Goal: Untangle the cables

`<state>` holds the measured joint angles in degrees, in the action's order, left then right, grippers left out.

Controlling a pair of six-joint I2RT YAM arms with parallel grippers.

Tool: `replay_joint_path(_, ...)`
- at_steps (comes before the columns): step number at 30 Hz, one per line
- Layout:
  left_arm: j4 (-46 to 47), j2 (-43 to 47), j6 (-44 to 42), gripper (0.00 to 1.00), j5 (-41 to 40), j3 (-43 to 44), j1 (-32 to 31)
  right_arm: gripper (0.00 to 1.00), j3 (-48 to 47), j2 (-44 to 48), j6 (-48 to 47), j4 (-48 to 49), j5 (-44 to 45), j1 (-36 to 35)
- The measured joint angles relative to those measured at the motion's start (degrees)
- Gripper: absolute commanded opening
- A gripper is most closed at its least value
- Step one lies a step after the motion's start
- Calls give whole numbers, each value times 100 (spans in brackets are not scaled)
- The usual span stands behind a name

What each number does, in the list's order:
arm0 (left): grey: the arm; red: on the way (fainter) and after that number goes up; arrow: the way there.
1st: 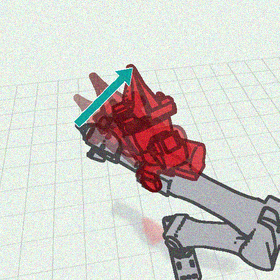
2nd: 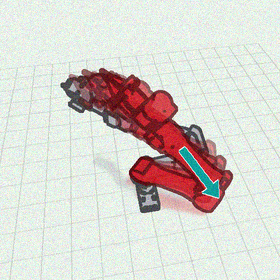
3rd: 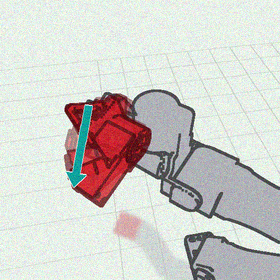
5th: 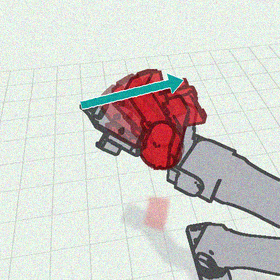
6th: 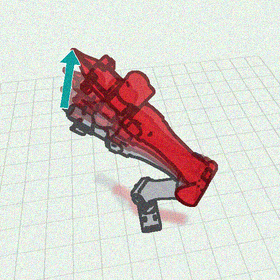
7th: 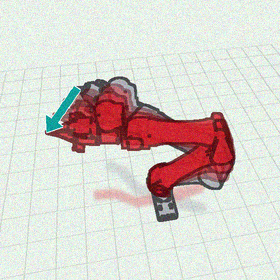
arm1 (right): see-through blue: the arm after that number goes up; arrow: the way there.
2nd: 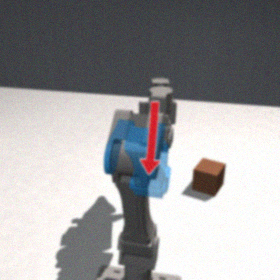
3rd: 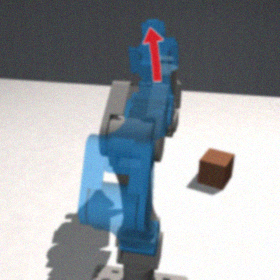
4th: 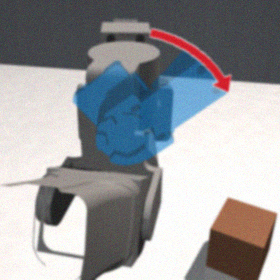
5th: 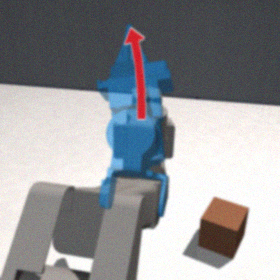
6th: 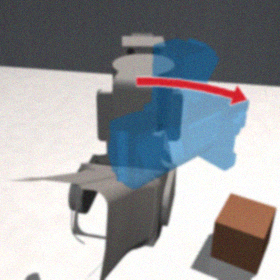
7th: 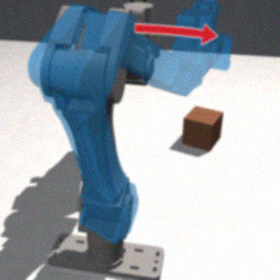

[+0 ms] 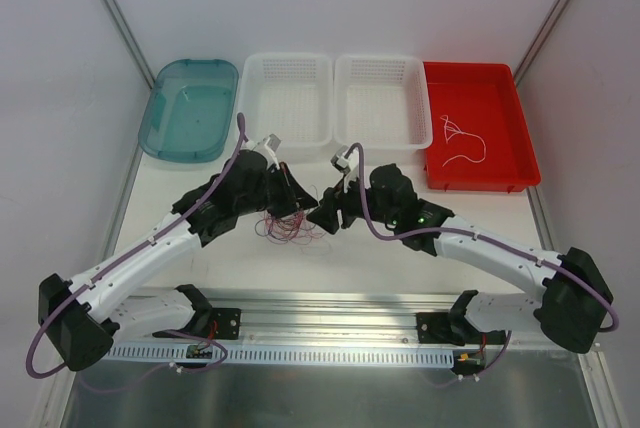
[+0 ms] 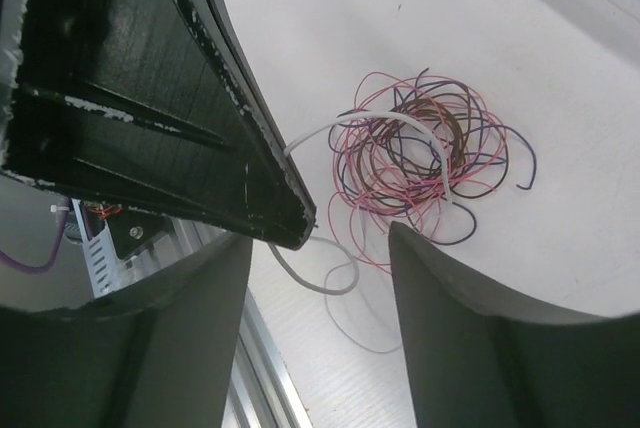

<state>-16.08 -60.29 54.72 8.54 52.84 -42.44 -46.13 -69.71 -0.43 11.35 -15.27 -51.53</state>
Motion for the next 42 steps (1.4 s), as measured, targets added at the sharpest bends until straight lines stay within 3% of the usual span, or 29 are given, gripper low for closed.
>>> replay_joint_path(5,13,17,138,0,-17,-72,0,28,-7,-118,-55,0,-15,-66)
replay_joint_path(6,39,42,144,0,-44,-90,0,12,-7,-116,-68,4,-17,-76)
replay_joint_path(8,76,116,146,4,-160,-140,0,1,-4,-94,-98,-15,-20,-105)
replay_joint_path(17,164,643,-310,66,-540,-678,0,1,-61,835,-341,-1196,328,-125)
replay_joint_path(20,160,726,-713,77,-638,-807,0,1,-225,1123,-437,-1757,485,-122)
replay_joint_path(25,192,629,-1528,78,-907,-863,0,1,-627,1408,-509,-2505,645,-120)
replay_joint_path(30,221,-243,-2033,75,-1097,-734,0,1,-1073,1416,-494,-2946,710,-120)
replay_joint_path(36,219,-1657,-2094,70,-1637,-468,0,1,-1351,1419,-428,-3217,695,-120)
replay_joint_path(42,203,-2520,-2035,66,-2157,-197,0,1,-1707,1537,-444,-3738,754,-120)
